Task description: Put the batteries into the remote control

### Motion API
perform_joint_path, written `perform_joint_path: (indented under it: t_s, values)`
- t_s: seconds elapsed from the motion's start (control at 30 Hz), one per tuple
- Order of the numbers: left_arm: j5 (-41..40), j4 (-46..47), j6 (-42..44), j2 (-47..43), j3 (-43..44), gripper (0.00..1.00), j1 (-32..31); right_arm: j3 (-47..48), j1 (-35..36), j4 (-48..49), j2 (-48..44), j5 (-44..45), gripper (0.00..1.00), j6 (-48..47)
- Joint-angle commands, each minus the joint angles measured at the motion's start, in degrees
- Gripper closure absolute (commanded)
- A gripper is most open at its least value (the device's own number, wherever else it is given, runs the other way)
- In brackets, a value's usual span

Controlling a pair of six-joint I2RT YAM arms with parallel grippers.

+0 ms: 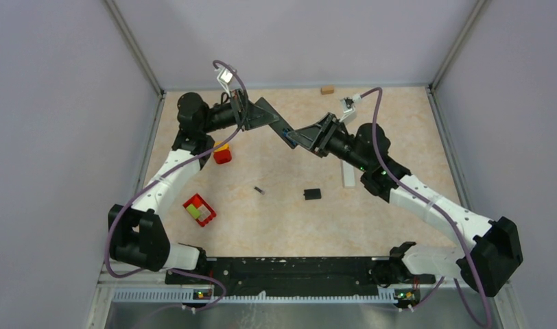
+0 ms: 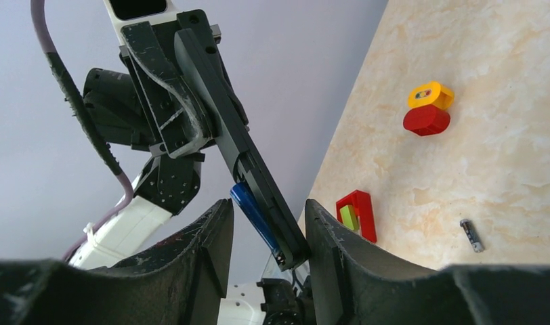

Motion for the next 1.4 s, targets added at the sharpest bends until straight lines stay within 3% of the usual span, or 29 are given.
perform_joint_path:
  t_s: [0.0,0.17,0.27,0.93,1.37]
  values:
    - [-2.1,4.6,-1.0,-1.6,-0.5,1.00,0.2,-0.6,-0.3,5.7,-2.8,0.4,0.55,0.0]
    - [-3.1,6.1,-2.1,-1.7,-1.5,1.00,0.2,-1.8,-0.3,6.8,-3.5,1.1,0.42,0.4]
    - [-4.1,7.1,-2.6,-2.1,-2.1,1.00,0.2,-2.3,-0.4,6.1,-4.3,2.5,0.40,0.4]
    - [-5.3,13.2,-7.1,-2.1,-3.7,1.00,0.2,-4.3,-2.1,7.2,-4.4,1.6,0.77,2.2]
    - [-5.6,18.0,-9.0,-2.1,-5.1,1.00,0.1,-2.8,-2.1,5.4,-2.0,-2.6,0.86,0.7]
